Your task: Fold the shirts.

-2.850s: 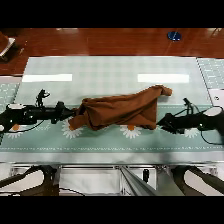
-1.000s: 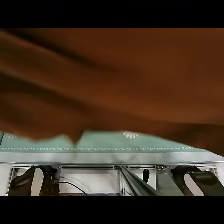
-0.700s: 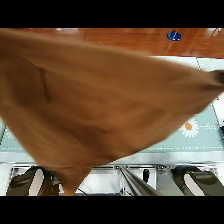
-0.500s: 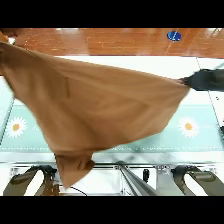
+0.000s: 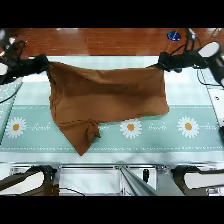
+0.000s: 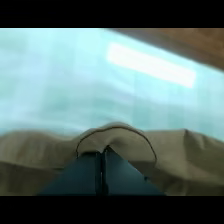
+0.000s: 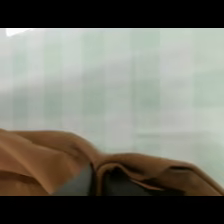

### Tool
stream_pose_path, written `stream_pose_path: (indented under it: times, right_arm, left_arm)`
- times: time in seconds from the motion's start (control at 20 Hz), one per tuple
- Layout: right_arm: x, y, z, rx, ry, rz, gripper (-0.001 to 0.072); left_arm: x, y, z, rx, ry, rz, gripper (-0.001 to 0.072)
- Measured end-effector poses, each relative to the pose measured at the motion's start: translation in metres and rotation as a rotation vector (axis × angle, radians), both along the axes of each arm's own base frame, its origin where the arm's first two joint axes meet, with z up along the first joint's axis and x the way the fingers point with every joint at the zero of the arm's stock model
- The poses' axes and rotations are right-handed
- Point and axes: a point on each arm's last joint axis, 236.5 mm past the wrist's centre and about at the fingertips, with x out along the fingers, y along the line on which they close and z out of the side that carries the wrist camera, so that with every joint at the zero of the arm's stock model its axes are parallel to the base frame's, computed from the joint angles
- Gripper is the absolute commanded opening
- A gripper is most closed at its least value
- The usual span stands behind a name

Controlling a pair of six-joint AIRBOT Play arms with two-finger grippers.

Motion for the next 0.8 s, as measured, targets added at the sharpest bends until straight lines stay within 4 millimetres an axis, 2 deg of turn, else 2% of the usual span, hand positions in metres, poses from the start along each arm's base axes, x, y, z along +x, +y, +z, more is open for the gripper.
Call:
stream_pose_path:
  times: [0.05, 0.15, 0.25, 0.4, 0.5, 0.6, 0.7, 0.8]
  right_arm:
    - [0.01, -0.002, -0.01, 0.03, 0.013, -0.019, 0.0415]
    - [0.02, -0.01, -0.023, 0.079, 0.043, -0.048, 0.0415]
    - [0.018, -0.028, -0.026, 0.11, 0.073, -0.064, 0.0414]
    - [-0.005, -0.077, -0.014, 0.109, 0.122, -0.066, 0.0414]
    - [-0.043, -0.12, -0.011, 0.041, 0.182, -0.061, 0.0414]
    - [-0.086, -0.154, -0.02, -0.016, 0.244, -0.11, 0.0414]
    - [-0.132, -0.166, -0.036, -0.018, 0.295, -0.171, 0.0414]
    - [-0.17, -0.165, -0.056, -0.011, 0.319, -0.225, 0.0414]
  left_arm:
    - [0.0, -0.005, -0.012, -0.015, 0.032, -0.007, 0.0512]
    - [-0.003, -0.011, -0.031, -0.035, 0.092, -0.025, 0.0509]
    - [-0.011, -0.008, -0.041, -0.041, 0.151, -0.048, 0.0508]
    - [-0.04, 0.028, -0.053, -0.033, 0.276, -0.048, 0.0508]
    - [-0.071, 0.059, -0.064, -0.046, 0.365, -0.016, 0.0509]
    - [-0.115, 0.084, -0.087, -0.091, 0.473, 0.029, 0.0508]
    - [-0.165, 0.086, -0.112, -0.189, 0.579, 0.056, 0.0508]
    - [-0.195, 0.074, -0.125, -0.308, 0.605, 0.076, 0.0508]
